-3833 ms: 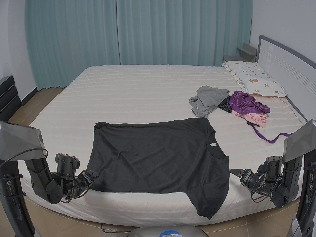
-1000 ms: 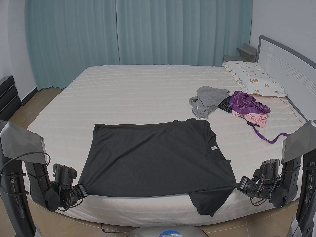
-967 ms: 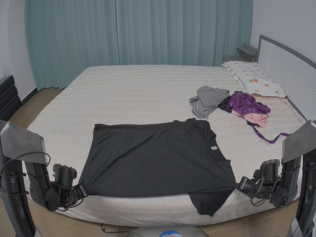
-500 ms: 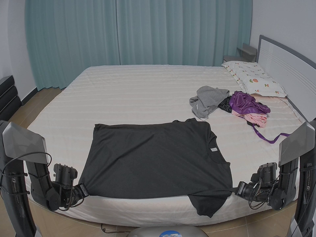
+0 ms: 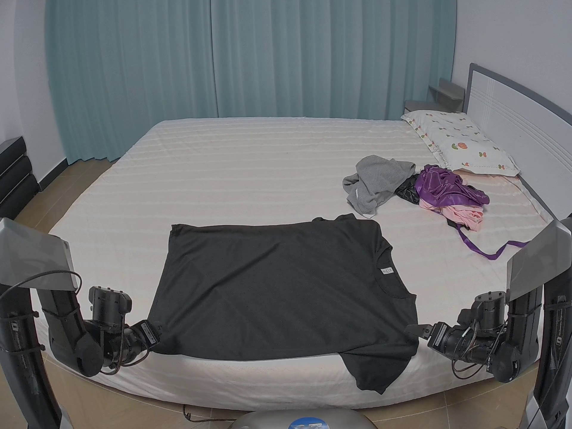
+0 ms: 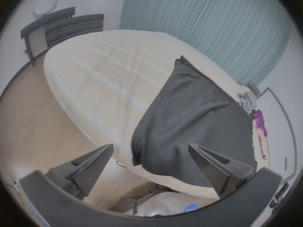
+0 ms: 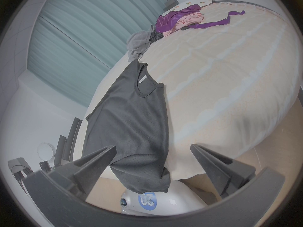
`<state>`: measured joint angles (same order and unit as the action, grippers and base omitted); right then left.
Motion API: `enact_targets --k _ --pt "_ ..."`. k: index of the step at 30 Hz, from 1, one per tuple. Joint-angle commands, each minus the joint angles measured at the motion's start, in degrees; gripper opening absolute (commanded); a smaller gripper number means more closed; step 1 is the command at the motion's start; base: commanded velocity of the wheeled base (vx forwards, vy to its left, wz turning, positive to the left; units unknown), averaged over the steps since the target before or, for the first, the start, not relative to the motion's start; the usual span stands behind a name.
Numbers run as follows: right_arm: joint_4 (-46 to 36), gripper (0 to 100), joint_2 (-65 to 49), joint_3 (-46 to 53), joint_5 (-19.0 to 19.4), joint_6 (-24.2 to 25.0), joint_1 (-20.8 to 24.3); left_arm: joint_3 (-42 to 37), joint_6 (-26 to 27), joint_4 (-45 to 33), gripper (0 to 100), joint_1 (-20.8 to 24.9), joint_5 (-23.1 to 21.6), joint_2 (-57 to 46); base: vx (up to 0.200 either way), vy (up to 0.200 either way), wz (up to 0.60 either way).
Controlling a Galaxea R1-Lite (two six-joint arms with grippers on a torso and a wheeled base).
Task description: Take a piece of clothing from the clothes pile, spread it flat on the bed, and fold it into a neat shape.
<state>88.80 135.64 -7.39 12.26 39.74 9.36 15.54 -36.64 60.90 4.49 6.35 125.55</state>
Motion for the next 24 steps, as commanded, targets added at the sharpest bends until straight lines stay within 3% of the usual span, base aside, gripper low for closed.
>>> enact_targets --k 1,11,24 --pt "0.9 100 -0.5 0.5 0.0 1.8 0.0 0.2 -1.0 0.0 100 -1.8 -3.1 -6.2 0.0 0.0 0.0" --pt "0.9 100 -0.8 0.2 0.1 4.3 0.0 1.7 -5.5 0.0 100 -1.8 -3.5 -5.8 0.0 0.0 0.0" --pt "1.0 100 -1.0 0.0 0.0 5.2 -0.1 1.9 -5.8 0.0 100 -2.0 -3.6 -5.7 0.0 0.185 0.0"
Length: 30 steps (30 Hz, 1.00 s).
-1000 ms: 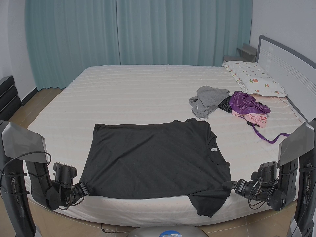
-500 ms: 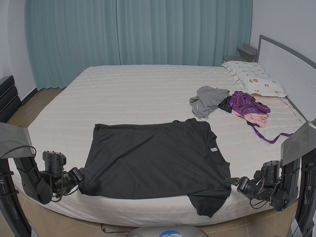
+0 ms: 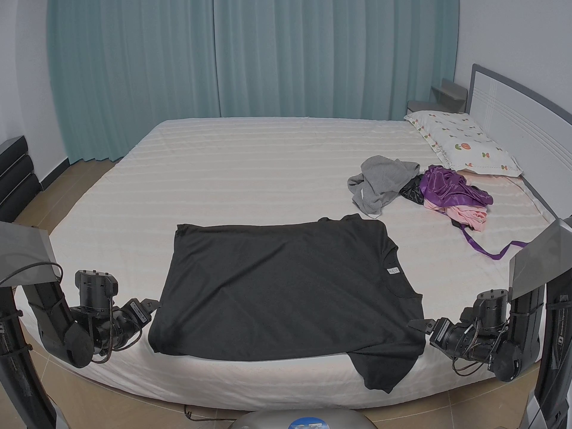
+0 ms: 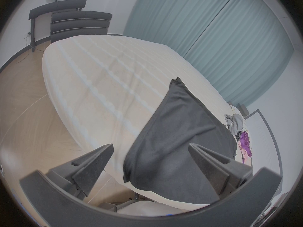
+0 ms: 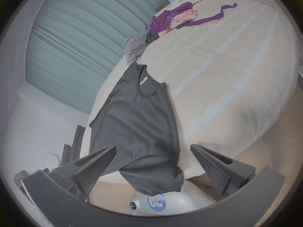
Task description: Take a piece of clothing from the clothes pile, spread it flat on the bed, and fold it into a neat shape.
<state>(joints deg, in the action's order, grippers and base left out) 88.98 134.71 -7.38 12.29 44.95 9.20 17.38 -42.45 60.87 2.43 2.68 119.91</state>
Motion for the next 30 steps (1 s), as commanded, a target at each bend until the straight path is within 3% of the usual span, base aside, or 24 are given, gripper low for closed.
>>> enact_targets --k 1,10,14,21,27,30 --pt "0.8 100 -0.1 0.0 0.0 0.0 0.0 0.1 -0.1 0.0 100 0.0 0.0 0.0 0.0 0.0 0.0" --pt "0.8 100 -0.1 -0.1 0.0 0.1 0.0 0.3 -0.4 0.0 100 0.0 -0.1 0.3 0.0 0.0 0.0" --pt "0.8 100 -0.7 -0.3 0.0 0.4 -0.1 1.2 -3.6 0.0 100 0.0 0.0 0.3 0.0 0.0 0.0" --pt "0.8 100 -1.2 -0.6 0.0 1.4 -0.1 2.4 -4.0 -0.1 100 0.0 -0.1 0.7 0.2 0.0 0.0" --pt "0.8 100 -1.2 -0.7 0.0 1.5 -0.1 6.8 -4.1 -0.4 100 0.0 -0.2 2.3 0.067 0.0 0.0" --pt "0.8 100 -1.2 -0.8 0.0 1.5 -0.1 12.6 -4.1 -1.4 100 -0.1 -0.2 4.3 0.0 0.0 0.0"
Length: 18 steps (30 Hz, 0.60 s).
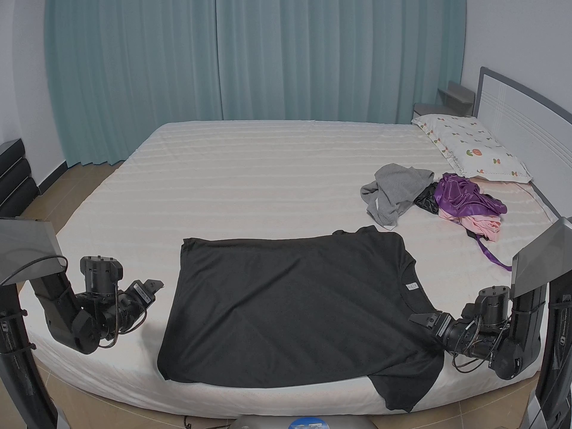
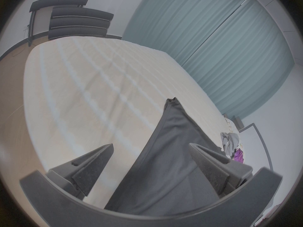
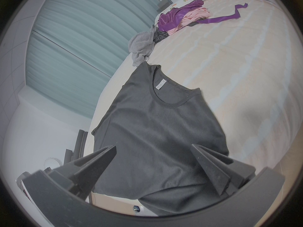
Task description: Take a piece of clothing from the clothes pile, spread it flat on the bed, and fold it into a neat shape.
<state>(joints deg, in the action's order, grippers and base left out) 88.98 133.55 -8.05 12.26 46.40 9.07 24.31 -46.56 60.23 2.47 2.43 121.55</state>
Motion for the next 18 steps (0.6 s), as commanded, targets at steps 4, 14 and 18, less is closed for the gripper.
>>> enact_targets --k 4,14,18 --pt "0.8 100 0.1 -0.1 0.1 0.1 0.1 14.5 0.1 -4.1 100 -0.1 -0.7 6.0 0.0 0.0 0.0" --pt "0.8 100 0.7 -0.3 0.2 0.2 0.2 39.2 0.5 -14.3 100 0.2 -5.9 17.5 0.0 0.0 0.0" --pt "0.8 100 1.2 -0.5 0.8 0.2 0.3 53.9 0.9 -19.9 100 0.5 -6.0 25.3 0.0 0.0 0.0"
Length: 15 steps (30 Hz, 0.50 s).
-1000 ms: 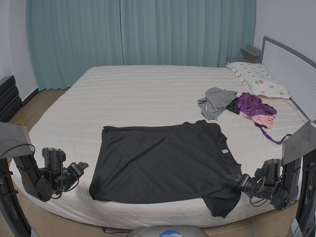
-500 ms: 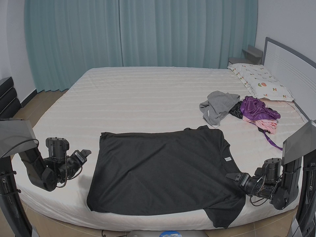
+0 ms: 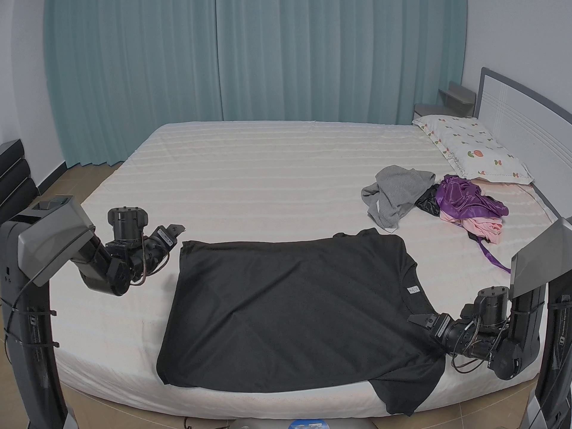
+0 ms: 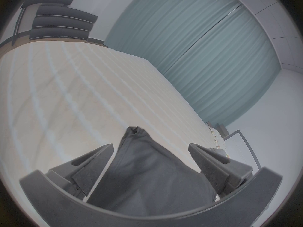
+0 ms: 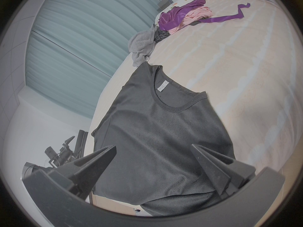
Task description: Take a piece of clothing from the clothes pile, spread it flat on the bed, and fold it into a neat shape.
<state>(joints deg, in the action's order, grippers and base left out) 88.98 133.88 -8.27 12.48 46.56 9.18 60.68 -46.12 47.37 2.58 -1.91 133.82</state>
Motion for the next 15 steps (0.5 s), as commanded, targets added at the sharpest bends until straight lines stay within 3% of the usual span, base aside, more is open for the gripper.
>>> enact_targets --k 1,6,15 --pt "0.8 100 1.1 -0.3 0.8 0.0 0.2 20.1 0.4 -8.4 100 0.3 -1.7 14.1 0.0 0.0 0.0" --pt "0.8 100 1.8 -0.4 1.2 0.0 0.2 28.3 2.3 -11.9 100 0.3 -0.9 18.3 0.0 0.0 0.0" --pt "0.8 100 2.2 -0.4 1.4 0.0 0.2 33.0 2.7 -12.0 100 0.1 -0.6 20.7 0.0 0.0 0.0"
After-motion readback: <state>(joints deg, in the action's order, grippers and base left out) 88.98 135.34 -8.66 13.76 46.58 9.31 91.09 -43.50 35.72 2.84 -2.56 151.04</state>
